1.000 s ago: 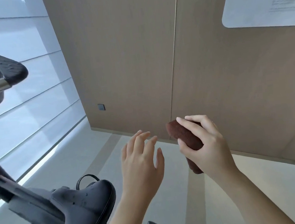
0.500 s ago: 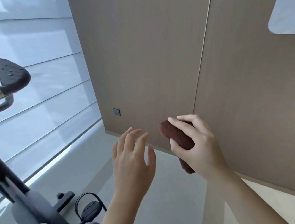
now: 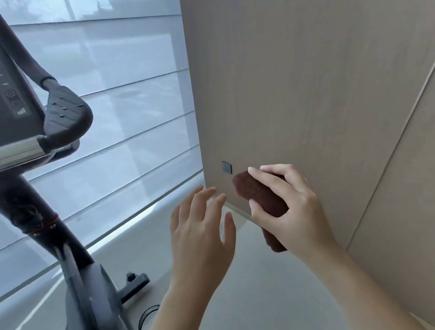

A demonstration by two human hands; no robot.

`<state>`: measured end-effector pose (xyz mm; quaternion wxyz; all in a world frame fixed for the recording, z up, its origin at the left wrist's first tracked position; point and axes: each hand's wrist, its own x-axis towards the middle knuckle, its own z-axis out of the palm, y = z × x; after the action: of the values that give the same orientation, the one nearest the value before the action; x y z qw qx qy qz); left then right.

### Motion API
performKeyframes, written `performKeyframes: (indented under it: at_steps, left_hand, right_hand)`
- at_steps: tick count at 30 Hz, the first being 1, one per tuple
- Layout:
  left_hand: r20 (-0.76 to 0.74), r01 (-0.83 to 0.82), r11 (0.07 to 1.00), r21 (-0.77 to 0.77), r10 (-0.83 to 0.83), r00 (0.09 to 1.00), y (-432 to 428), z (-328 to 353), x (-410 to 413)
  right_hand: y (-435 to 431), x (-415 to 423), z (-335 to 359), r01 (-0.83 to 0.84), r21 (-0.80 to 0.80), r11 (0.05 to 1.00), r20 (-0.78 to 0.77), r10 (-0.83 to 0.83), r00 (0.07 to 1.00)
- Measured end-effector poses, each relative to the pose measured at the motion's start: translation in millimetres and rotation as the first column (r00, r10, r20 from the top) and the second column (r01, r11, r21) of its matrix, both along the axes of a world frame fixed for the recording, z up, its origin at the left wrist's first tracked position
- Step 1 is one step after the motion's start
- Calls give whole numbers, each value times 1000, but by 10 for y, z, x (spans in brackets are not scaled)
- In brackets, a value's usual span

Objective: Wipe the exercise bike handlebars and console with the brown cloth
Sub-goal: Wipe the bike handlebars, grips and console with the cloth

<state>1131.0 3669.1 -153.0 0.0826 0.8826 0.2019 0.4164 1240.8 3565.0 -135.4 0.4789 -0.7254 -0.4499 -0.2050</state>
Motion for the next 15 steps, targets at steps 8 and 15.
performKeyframes:
  at_steps: [8,15]
  left_hand:
    - [-8,-173,985,4,173,985,755,-48,538]
    - [15,-371,928,15,371,928,1450,-53,998]
  right_hand:
    - [931,651,-72,-186,23,982,-70,187,980]
    - [1830,1362,-75,-374,47,926,-70,377,924]
